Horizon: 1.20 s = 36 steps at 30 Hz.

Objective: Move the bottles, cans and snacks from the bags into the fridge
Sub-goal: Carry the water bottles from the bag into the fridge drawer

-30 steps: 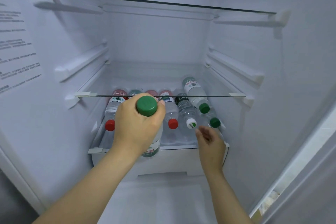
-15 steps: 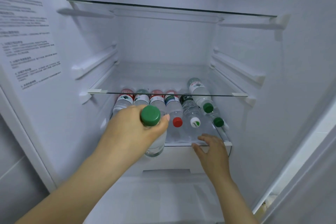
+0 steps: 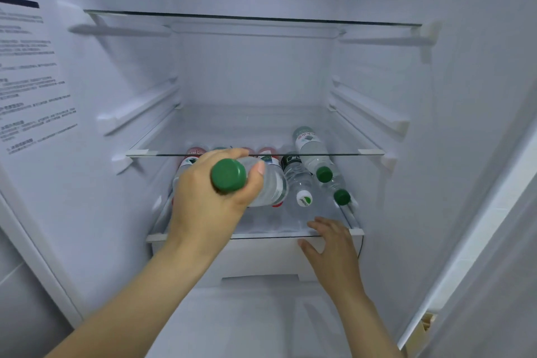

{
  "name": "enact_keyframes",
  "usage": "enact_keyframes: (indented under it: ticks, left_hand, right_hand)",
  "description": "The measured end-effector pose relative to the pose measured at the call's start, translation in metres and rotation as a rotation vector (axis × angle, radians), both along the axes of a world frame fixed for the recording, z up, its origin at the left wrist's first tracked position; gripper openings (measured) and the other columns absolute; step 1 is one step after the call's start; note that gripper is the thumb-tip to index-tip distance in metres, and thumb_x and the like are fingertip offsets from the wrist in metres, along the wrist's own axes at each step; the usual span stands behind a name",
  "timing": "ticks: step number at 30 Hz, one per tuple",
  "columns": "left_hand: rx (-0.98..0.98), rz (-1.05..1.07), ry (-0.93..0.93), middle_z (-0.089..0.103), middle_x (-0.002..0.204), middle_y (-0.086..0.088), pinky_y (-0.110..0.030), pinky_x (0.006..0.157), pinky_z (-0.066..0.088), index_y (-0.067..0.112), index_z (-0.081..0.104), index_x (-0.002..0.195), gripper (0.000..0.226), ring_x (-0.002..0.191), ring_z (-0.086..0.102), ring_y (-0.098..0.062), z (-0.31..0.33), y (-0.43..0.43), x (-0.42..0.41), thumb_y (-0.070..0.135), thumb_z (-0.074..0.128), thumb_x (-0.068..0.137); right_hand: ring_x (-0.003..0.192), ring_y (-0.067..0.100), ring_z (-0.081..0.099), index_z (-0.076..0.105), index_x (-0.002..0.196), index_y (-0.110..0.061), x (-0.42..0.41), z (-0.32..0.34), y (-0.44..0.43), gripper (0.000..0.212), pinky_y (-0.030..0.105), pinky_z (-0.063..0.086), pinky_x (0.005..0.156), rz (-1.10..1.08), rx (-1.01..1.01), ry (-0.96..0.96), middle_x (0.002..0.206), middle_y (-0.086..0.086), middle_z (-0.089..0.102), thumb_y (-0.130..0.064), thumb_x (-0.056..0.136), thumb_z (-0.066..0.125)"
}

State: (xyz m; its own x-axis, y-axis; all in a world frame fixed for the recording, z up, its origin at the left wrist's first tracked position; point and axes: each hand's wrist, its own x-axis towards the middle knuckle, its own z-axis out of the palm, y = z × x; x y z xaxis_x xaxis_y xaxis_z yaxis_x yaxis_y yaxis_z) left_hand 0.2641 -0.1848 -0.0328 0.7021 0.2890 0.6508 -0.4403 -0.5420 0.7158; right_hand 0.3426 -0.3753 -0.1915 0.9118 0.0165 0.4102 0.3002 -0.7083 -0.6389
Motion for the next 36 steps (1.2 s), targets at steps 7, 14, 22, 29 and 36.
enact_keyframes:
  ticks: [7, 14, 22, 29, 36]
  left_hand:
    - [0.272, -0.069, -0.071, 0.067, 0.107, 0.006, 0.001, 0.089, 0.034, 0.014, 0.071, 0.107, 0.049, 0.1, 0.053, 0.006, -0.023, -0.024, 0.035, 0.051, 0.059, 0.077]
    - [0.591, -0.027, -0.024, 0.066, 0.122, -0.004, -0.02, 0.095, 0.038, 0.01, 0.065, 0.119, 0.059, 0.111, 0.059, -0.02, -0.051, -0.028, 0.082, 0.054, 0.055, 0.082]
    - [0.674, -0.092, 0.098, 0.053, 0.139, -0.013, -0.047, 0.104, 0.042, 0.006, 0.056, 0.132, 0.063, 0.13, 0.048, -0.036, -0.08, -0.03, 0.125, 0.031, 0.076, 0.078]
    - [0.725, -0.112, 0.158, 0.043, 0.148, -0.008, -0.035, 0.114, 0.026, 0.009, 0.043, 0.142, 0.078, 0.14, 0.033, -0.027, -0.07, -0.034, 0.144, 0.029, 0.079, 0.076]
    - [0.768, -0.28, 0.344, 0.009, 0.16, 0.006, -0.019, 0.112, 0.003, 0.02, 0.013, 0.153, 0.096, 0.148, 0.003, -0.013, -0.056, -0.026, 0.144, 0.049, 0.069, 0.081]
  right_hand:
    - [0.129, 0.016, 0.04, 0.064, 0.121, -0.018, 0.0, -0.001, -0.001, 0.039, 0.016, 0.024, 0.102, 0.019, 0.003, -0.013, 0.133, -0.003, 0.054, -0.027, 0.084, 0.073]
    - [0.128, 0.015, 0.042, 0.064, 0.122, -0.018, 0.0, -0.001, -0.003, 0.039, 0.015, 0.023, 0.102, 0.026, -0.017, -0.028, 0.133, -0.003, 0.055, -0.026, 0.085, 0.072]
    - [0.126, 0.013, 0.041, 0.064, 0.121, -0.02, 0.0, -0.002, -0.003, 0.038, 0.015, 0.025, 0.102, 0.031, -0.016, -0.027, 0.132, -0.005, 0.054, -0.025, 0.084, 0.072]
    - [0.126, 0.011, 0.039, 0.063, 0.122, -0.02, -0.001, -0.002, -0.002, 0.039, 0.014, 0.023, 0.101, 0.029, -0.021, -0.032, 0.133, -0.005, 0.053, -0.025, 0.085, 0.072]
    - [0.128, 0.011, 0.038, 0.062, 0.123, -0.02, -0.001, -0.002, -0.002, 0.04, 0.012, 0.021, 0.1, 0.027, -0.04, -0.038, 0.134, -0.006, 0.051, -0.027, 0.084, 0.072]
